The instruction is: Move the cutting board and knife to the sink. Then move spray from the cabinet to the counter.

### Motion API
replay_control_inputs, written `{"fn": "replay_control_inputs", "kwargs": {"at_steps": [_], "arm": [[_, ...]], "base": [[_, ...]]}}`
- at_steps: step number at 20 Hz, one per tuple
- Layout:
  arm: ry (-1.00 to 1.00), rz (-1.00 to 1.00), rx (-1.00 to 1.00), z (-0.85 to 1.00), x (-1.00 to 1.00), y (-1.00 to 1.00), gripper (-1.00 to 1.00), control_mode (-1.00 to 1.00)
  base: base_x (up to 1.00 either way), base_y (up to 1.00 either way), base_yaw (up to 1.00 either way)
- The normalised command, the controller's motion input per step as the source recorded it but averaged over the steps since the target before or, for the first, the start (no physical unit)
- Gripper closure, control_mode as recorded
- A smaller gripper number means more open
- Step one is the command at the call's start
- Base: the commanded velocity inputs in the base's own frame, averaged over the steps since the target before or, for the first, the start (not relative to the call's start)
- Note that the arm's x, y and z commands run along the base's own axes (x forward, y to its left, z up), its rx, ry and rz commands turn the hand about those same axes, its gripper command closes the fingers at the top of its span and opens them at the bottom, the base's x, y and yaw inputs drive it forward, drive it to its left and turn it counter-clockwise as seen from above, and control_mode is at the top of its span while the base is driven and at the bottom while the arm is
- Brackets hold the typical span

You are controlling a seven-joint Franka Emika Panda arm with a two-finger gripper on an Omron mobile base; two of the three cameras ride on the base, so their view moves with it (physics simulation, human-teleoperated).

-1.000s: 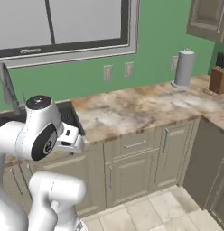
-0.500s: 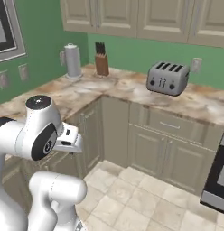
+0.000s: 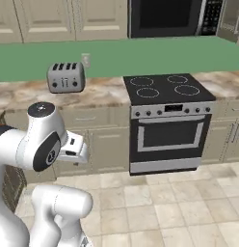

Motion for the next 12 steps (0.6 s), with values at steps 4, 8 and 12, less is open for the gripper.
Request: {"fn": "replay_control_inputs", "kwargs": {"at_steps": [4,8,12], "arm": [[0.0,0.0,0.0,0.0,0.0,0.0,-1.0,1.0],[0.0,0.0,0.0,0.0,0.0,0.0,-1.0,1.0],[0.0,0.0,0.0,0.0,0.0,0.0,-1.0,1.0]], "base": [[0.0,0.09,-0.98],[0.03,0.07,-0.97],[0.46,0.02,-0.5]]}}
